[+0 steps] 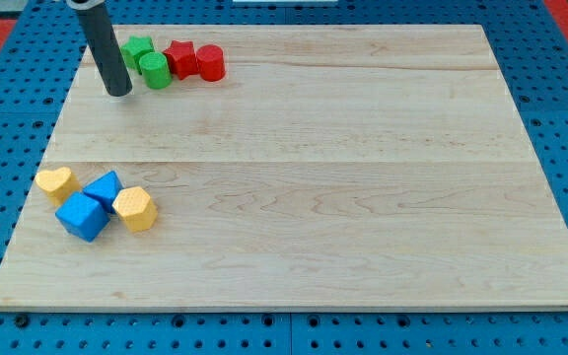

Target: Move the arm to the left side

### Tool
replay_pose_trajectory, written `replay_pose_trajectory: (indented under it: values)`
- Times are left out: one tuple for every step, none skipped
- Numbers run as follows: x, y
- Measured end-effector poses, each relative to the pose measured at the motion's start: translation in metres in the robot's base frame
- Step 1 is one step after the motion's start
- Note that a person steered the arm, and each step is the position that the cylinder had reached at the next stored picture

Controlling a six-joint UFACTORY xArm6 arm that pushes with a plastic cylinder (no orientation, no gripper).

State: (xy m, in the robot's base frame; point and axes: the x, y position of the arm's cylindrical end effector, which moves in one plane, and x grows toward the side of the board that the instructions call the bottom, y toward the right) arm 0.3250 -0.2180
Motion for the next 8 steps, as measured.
replay_pose_trajectory:
  values:
    - [0.000, -0.006]
    - [0.000, -0.012]
    - [0.000, -0.017]
    - [0.000, -0.023]
    - [0.000, -0.028]
    - [0.000, -0.033]
    - [0.000, -0.038]
    - [0.000, -0.044]
